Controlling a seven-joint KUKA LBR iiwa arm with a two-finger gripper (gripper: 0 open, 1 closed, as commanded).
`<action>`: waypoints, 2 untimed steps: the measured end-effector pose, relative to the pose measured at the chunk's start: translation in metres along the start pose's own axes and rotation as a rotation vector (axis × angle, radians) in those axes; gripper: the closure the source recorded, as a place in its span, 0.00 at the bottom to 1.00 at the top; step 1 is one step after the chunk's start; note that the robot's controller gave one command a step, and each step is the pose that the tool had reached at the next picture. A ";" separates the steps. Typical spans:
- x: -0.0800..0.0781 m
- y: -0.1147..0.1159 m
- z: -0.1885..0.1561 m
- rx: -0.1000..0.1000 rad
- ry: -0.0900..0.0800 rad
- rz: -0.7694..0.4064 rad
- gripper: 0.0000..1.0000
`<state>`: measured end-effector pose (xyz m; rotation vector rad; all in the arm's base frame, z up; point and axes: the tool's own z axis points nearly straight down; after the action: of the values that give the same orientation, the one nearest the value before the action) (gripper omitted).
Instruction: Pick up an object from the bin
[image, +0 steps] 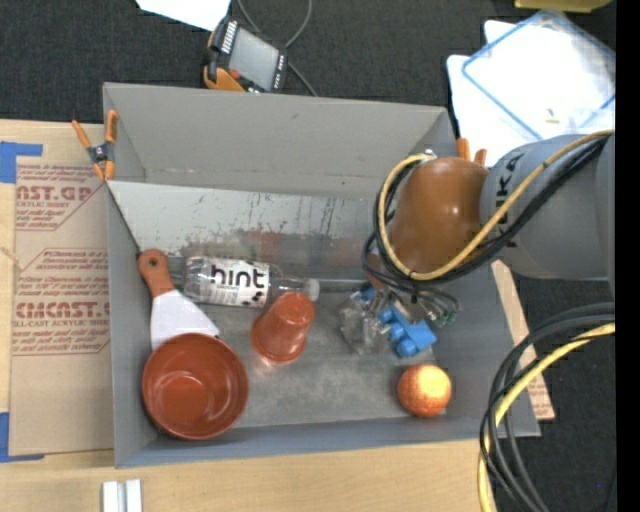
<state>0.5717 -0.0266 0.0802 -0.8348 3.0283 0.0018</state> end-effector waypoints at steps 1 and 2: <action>0.001 0.010 -0.026 0.001 -0.002 0.117 1.00; 0.003 -0.012 -0.024 -0.001 -0.008 0.016 1.00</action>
Offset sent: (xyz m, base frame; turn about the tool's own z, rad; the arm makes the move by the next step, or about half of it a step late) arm 0.0212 -0.0799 0.0167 0.1570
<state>0.5751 -0.0380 0.1038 -0.8086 3.0279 0.0065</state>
